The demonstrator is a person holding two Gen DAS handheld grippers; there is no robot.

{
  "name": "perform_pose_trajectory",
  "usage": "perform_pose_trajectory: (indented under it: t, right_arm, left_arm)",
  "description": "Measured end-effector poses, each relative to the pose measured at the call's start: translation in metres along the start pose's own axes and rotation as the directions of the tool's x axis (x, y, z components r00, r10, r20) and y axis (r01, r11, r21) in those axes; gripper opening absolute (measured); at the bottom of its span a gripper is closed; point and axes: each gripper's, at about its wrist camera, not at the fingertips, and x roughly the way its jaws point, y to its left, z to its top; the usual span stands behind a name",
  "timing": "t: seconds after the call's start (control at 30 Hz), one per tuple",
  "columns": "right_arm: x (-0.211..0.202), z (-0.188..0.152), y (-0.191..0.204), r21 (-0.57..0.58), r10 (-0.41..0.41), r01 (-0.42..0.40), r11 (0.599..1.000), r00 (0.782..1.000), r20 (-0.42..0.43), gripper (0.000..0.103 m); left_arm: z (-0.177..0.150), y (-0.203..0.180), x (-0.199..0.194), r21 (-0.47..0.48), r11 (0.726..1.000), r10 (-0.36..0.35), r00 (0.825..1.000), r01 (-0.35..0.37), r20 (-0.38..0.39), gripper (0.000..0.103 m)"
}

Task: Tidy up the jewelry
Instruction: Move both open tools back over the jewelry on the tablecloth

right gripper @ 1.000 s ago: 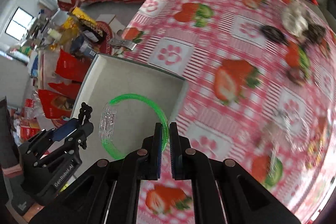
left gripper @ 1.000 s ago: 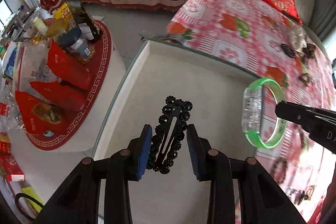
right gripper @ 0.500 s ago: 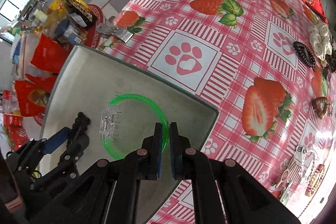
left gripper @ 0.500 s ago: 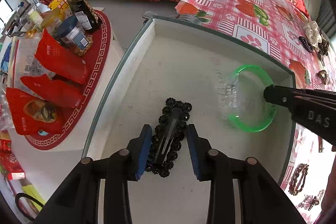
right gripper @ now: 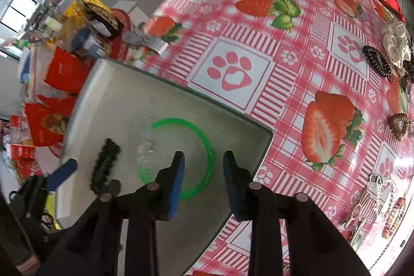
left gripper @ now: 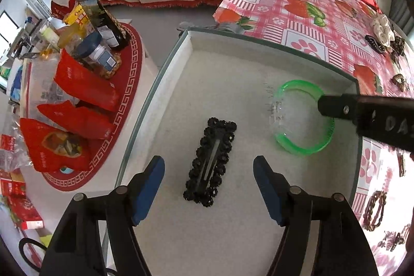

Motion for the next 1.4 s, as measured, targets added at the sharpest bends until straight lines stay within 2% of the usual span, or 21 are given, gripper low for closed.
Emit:
perform_pose_trajectory:
  t: [0.1,0.17,0.2,0.23,0.37,0.53,0.63,0.83,0.97,1.07,1.23,1.4]
  right_arm:
    - [-0.017,-0.003,-0.002,0.020,0.046,-0.047,0.999,0.998,0.030,0.043]
    - [-0.029,-0.007,-0.006,0.045,0.088,-0.090,0.995,0.995,0.049,0.052]
    - [-0.036,-0.010,-0.009,0.062,0.110,-0.114,0.992,0.992,0.059,0.053]
    - [-0.042,-0.014,-0.013,0.079,0.124,-0.129,0.988,0.990,0.066,0.055]
    - [-0.061,-0.034,-0.031,0.136,0.141,-0.152,0.979,0.986,0.085,0.062]
    - [-0.081,-0.070,-0.071,0.214,0.124,-0.142,0.967,0.988,0.096,0.064]
    - [-0.089,-0.095,-0.101,0.280,0.109,-0.132,0.951,0.989,0.096,0.084]
    - [-0.107,-0.142,-0.150,0.365,0.075,-0.105,0.925,0.993,0.097,0.086]
    - [-0.117,-0.167,-0.176,0.405,0.062,-0.096,0.909,0.993,0.096,0.087]
    - [-0.123,-0.186,-0.195,0.432,0.062,-0.100,0.897,0.993,0.101,0.088]
    - [-0.128,-0.209,-0.220,0.454,0.065,-0.094,0.886,0.995,0.080,0.088]
    - [-0.128,-0.224,-0.243,0.441,-0.001,-0.017,0.897,0.999,0.041,0.088]
  left_arm:
    - [-0.002,0.000,-0.008,-0.006,1.000,-0.011,1.000,0.011,0.007,0.077]
    - [-0.005,-0.001,-0.012,-0.011,1.000,-0.029,1.000,0.029,0.010,0.077]
    - [-0.007,-0.002,-0.015,-0.009,0.999,-0.036,0.999,0.036,0.012,0.086]
    - [-0.008,-0.003,-0.017,-0.006,0.999,-0.039,0.999,0.039,0.014,0.103]
    - [-0.016,-0.015,-0.032,0.026,0.999,-0.045,0.998,0.043,0.043,0.103]
    - [-0.021,-0.036,-0.048,0.072,0.995,-0.066,0.997,0.062,0.047,0.103]
    - [-0.023,-0.053,-0.058,0.094,0.991,-0.098,0.995,0.095,0.031,0.103]
    - [-0.032,-0.103,-0.076,0.164,0.979,-0.129,0.991,0.122,0.028,0.103]
    - [-0.043,-0.138,-0.087,0.228,0.967,-0.126,0.991,0.114,0.036,0.103]
    - [-0.051,-0.156,-0.093,0.239,0.960,-0.151,0.988,0.142,0.017,0.103]
    - [-0.066,-0.177,-0.094,0.233,0.963,-0.140,0.990,0.137,-0.004,0.103]
    - [-0.077,-0.195,-0.088,0.227,0.966,-0.123,0.992,0.127,-0.032,0.103]
